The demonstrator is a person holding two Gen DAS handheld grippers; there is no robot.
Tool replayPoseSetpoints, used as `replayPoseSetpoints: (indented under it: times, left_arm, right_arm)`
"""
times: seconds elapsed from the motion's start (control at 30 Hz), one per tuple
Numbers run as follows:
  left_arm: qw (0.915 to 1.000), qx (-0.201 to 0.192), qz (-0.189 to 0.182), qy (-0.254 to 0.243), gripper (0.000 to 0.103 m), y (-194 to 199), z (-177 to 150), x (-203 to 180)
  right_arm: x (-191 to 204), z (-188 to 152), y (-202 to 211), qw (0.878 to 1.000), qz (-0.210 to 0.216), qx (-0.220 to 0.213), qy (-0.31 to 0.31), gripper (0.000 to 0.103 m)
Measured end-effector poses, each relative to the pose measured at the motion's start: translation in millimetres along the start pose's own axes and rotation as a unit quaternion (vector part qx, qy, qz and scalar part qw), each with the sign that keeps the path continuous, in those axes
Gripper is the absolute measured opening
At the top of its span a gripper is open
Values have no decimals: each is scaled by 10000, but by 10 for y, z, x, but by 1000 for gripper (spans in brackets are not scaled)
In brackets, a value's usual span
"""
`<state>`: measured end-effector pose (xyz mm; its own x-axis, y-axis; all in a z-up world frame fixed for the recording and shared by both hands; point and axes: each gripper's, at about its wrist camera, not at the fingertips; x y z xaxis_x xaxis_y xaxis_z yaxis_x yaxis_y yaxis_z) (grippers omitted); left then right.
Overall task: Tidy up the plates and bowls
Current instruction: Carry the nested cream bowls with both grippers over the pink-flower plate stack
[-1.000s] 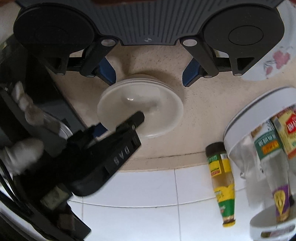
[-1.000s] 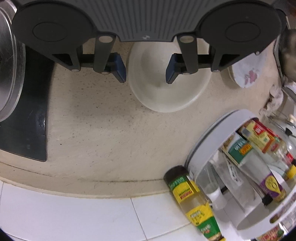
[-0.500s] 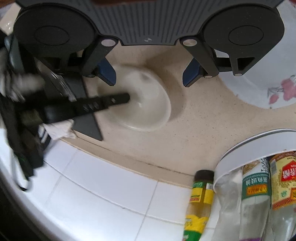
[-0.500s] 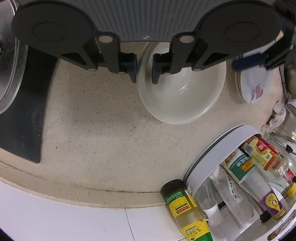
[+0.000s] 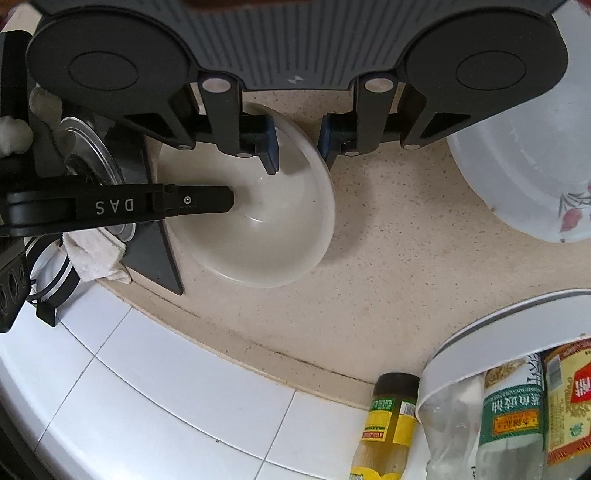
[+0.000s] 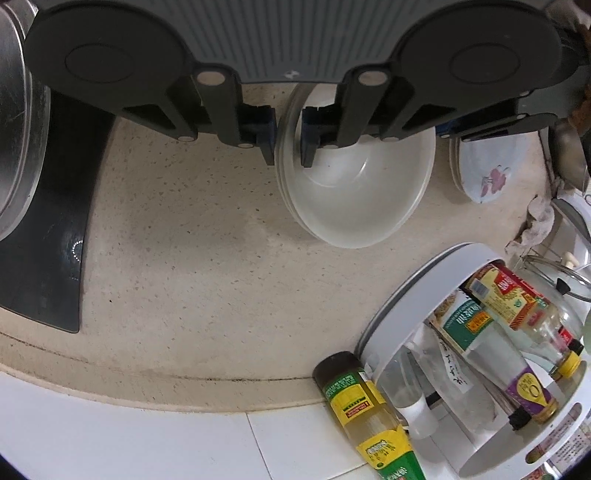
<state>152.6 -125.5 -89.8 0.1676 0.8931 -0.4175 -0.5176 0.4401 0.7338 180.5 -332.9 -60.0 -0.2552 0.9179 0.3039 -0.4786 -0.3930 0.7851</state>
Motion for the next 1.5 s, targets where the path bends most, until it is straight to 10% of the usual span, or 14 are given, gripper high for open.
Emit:
replayPoseSetpoints:
  times: [0.73, 1.5]
  left_arm:
    - [9979, -409, 37, -507, 31, 781, 3, 339]
    - [9980, -294, 396, -392, 32, 1457, -250, 1335]
  right_arm:
    - [748, -39, 310, 9992, 56, -406, -22, 15]
    - [1952, -341, -160, 9995, 253, 175, 68, 15]
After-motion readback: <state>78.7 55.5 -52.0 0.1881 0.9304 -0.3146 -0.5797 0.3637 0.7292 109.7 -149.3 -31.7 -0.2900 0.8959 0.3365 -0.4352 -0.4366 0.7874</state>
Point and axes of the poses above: each gripper's, at about its wrist camera, not at the fingertips, and y roughly against the way its jaws point, x to its left, z to its top, and after that the axes turned 9 degrees about y, right-handed
